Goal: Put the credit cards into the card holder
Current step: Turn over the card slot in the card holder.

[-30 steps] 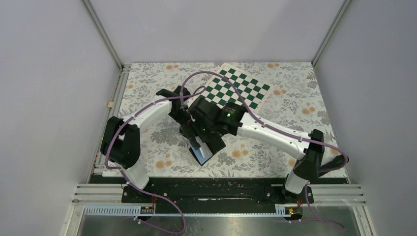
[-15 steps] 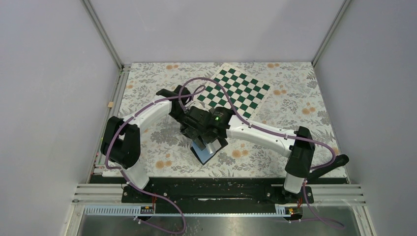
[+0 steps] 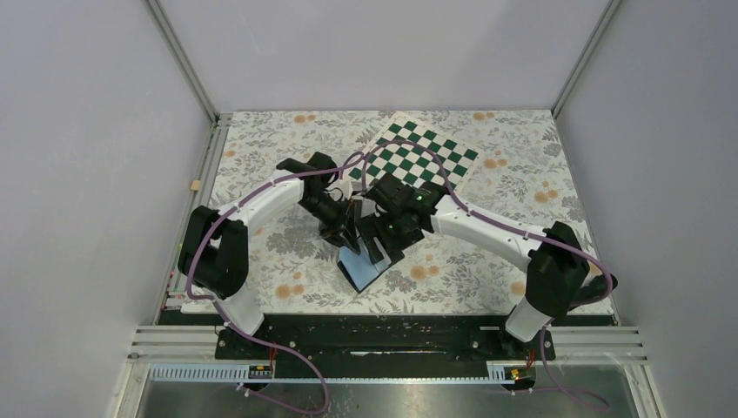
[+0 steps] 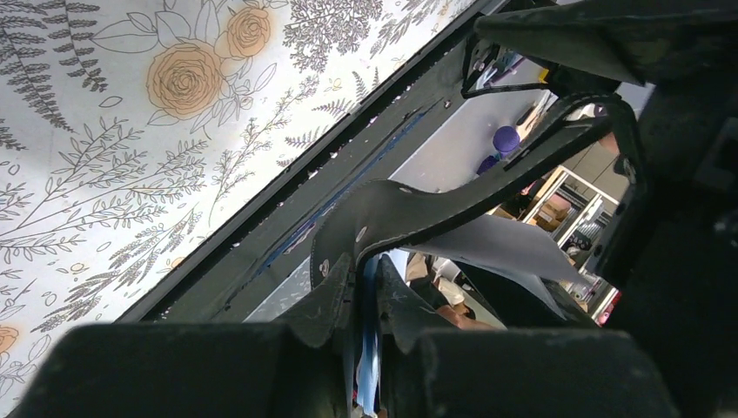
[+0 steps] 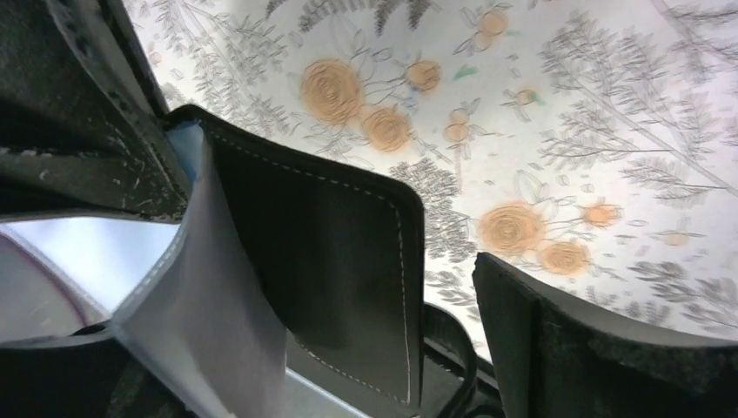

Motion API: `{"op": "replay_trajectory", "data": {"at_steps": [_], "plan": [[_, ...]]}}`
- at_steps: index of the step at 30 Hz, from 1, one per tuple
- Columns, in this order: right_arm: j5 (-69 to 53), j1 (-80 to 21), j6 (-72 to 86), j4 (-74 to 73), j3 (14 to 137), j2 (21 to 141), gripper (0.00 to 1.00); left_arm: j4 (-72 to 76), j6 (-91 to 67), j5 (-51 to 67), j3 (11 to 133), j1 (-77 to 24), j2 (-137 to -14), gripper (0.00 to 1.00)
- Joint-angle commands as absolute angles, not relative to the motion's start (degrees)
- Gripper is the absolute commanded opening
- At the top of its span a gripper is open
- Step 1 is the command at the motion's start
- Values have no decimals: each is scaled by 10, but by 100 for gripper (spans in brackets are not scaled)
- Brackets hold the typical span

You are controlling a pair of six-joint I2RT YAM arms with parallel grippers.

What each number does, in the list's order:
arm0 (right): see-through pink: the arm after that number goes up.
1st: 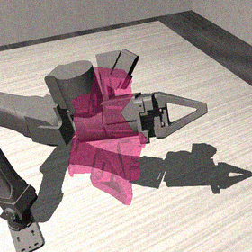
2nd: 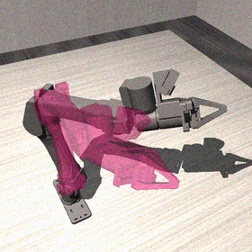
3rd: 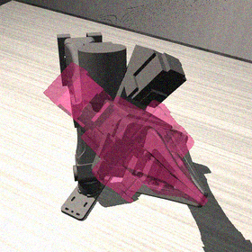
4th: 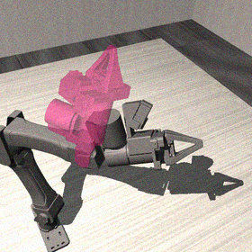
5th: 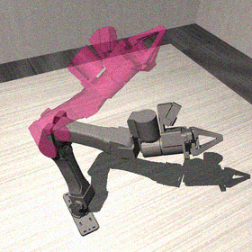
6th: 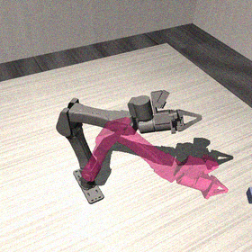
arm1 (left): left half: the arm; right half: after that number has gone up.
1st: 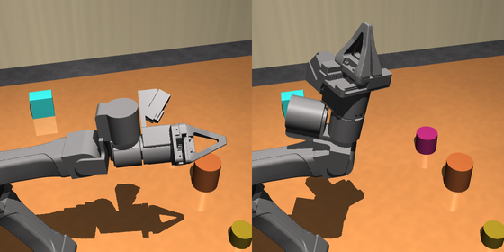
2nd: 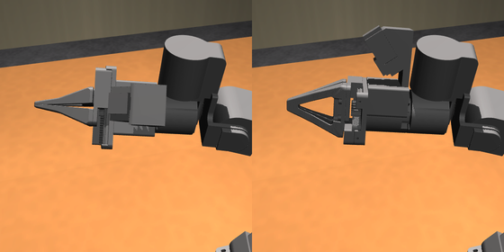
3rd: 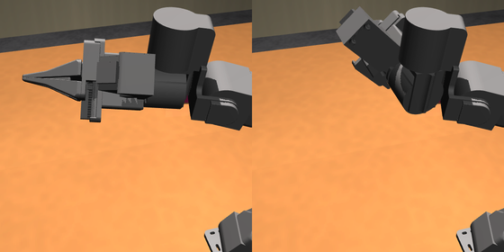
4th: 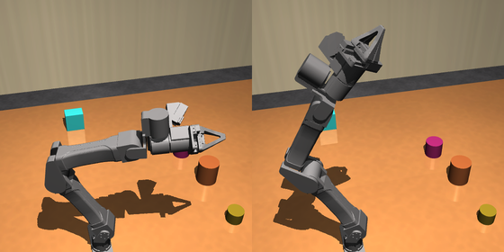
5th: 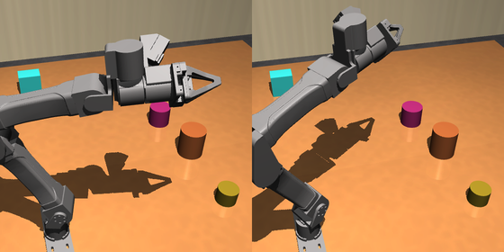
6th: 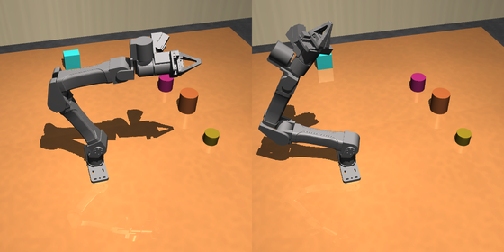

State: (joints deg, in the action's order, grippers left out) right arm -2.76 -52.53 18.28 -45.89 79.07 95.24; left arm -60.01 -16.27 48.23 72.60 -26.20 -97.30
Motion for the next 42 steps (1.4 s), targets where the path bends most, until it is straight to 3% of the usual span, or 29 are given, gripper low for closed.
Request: {"op": "replay_trajectory", "data": {"at_steps": [1, 7, 11, 16, 19, 34, 42], "plan": [[-178, -498, 201, -383, 748, 909, 87, -598, -152, 520, 731, -264, -951, 0], [-307, -456, 226, -308, 709, 904, 40, -598, -145, 522, 730, -264, -945, 1], [-351, -434, 253, -268, 687, 886, 1, -599, -136, 506, 729, -264, -937, 18], [-407, -413, 277, -228, 670, 856, 0, -577, -125, 488, 726, -264, -916, 48], [-434, -404, 295, -206, 664, 838, 0, -539, -134, 510, 707, -264, -905, 58], [-561, -348, 462, 16, 599, 768, 0, -454, -154, 583, 652, -232, -904, 49], [-579, -347, 476, 28, 591, 754, 0, -468, -176, 456, 670, -231, -905, 51]]}}
